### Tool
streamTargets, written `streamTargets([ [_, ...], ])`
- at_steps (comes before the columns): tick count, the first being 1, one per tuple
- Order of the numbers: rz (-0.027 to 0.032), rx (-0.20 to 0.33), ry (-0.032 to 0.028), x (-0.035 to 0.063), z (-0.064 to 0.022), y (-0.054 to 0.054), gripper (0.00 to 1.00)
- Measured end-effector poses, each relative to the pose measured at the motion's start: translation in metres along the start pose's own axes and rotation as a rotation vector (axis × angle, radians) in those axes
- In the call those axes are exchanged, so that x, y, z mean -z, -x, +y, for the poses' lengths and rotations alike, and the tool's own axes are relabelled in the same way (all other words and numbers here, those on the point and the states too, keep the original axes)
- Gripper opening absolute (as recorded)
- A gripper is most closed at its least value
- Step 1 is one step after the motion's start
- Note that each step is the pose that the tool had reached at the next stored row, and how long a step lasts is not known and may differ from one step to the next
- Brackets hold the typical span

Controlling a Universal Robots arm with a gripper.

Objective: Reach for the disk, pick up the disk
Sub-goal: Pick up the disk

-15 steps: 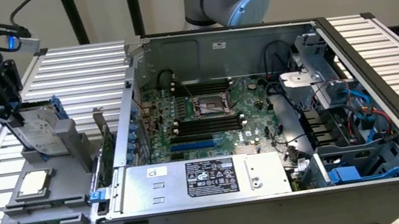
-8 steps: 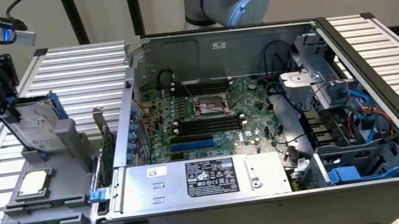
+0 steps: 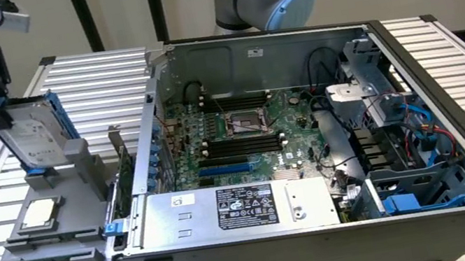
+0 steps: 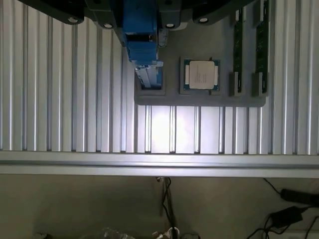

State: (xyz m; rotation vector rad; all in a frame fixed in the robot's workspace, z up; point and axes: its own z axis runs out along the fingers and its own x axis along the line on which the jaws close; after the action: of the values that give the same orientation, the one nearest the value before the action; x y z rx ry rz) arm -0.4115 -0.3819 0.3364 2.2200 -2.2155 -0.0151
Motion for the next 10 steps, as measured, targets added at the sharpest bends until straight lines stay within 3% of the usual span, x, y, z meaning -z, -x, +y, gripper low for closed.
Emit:
streamTargets([
  [10,-0.0008,0.002,0.0001,0.0458,-0.0008,0.000,0.33],
])
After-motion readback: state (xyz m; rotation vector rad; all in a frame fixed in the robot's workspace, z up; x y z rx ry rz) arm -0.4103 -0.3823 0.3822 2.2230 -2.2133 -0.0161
